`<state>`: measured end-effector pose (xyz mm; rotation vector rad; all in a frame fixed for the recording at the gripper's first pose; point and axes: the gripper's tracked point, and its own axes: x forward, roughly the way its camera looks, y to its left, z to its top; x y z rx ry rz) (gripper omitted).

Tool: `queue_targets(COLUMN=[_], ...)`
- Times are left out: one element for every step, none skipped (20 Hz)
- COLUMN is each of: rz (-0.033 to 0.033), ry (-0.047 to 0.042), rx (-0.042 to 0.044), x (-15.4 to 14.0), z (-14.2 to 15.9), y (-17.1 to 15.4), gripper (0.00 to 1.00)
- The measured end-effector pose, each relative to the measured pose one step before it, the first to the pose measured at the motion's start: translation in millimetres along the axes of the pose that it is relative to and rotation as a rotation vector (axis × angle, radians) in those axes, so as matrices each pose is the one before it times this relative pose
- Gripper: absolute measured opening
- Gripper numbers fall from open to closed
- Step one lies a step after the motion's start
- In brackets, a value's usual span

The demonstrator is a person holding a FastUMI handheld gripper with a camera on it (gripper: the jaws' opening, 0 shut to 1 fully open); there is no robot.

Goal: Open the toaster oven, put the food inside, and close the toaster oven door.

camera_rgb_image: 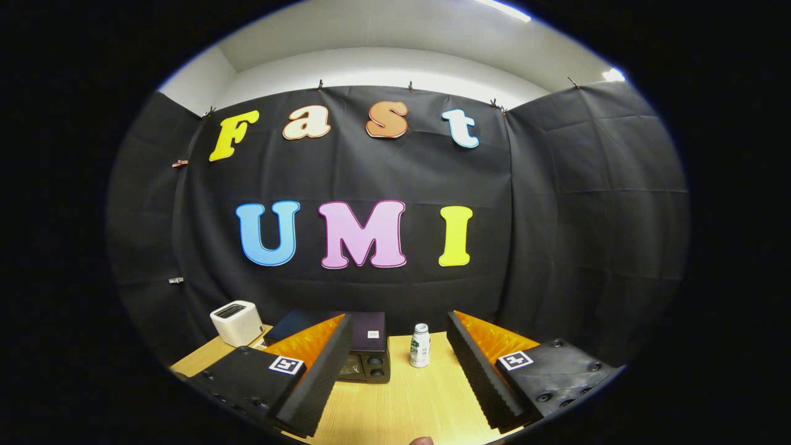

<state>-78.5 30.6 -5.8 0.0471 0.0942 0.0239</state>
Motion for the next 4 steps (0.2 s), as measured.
queue_targets(rz=[0.00004, -0.00084, -0.00024, -0.00229], ry=[0.00128, 0.00023, 0.00223, 0.00101], rx=[-0.00049, -0.00192, 0.00196, 0.00492], x=[-0.20, -0.04, -0.11, -0.15], z=[0.00, -0.77, -0.13, 0.15], y=[0.31, -1.13, -0.50, -0.22], gripper=[0.98, 0.98, 0.98, 0.98])
